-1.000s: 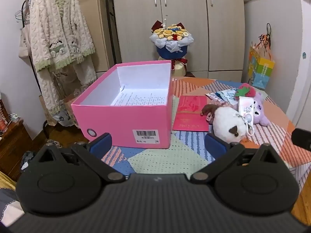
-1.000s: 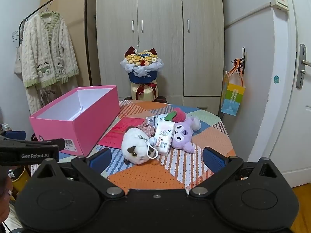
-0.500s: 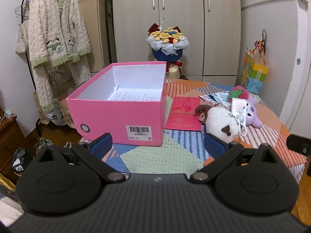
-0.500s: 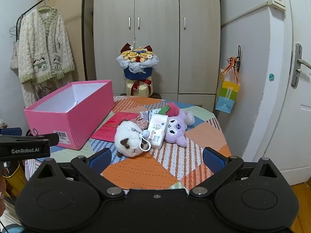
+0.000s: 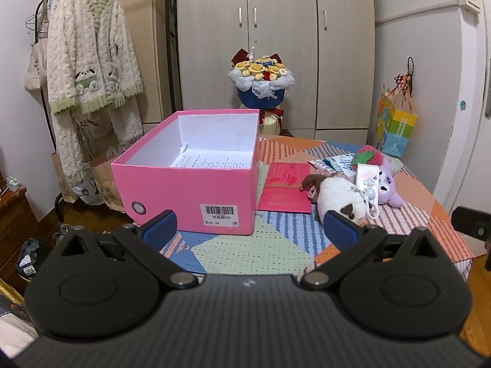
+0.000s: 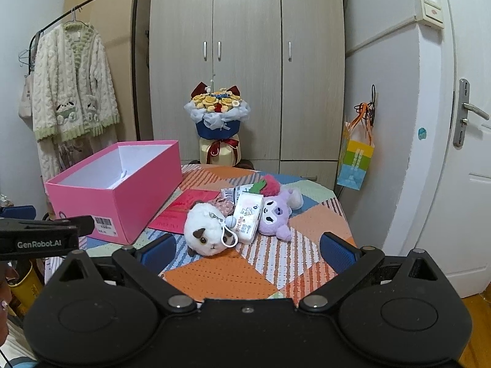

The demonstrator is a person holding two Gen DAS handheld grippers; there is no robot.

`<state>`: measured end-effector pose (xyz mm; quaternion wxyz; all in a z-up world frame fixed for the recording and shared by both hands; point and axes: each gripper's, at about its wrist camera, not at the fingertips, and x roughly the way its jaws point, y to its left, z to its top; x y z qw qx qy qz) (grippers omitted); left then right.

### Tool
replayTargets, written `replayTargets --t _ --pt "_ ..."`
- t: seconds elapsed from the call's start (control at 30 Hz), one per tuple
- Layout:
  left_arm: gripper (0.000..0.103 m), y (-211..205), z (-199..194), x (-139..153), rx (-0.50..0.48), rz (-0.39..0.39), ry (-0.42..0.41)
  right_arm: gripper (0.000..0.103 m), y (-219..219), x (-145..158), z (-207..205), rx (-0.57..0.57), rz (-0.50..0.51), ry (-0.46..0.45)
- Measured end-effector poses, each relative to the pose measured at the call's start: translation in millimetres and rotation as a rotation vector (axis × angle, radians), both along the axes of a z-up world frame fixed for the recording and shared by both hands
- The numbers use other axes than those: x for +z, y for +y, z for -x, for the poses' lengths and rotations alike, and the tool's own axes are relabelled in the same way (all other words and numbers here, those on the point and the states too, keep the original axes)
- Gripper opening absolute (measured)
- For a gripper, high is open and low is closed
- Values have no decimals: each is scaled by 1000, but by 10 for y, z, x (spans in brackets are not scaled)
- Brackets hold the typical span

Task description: Organize soft objects

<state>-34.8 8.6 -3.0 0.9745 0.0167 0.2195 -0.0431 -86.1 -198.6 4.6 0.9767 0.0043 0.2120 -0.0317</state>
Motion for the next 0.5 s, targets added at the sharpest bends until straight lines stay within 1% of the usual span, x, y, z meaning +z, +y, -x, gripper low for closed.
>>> replayTargets --t 0.5 --pt "103 -21 28 6 -15 6 14 101 47 -20 6 16 10 2"
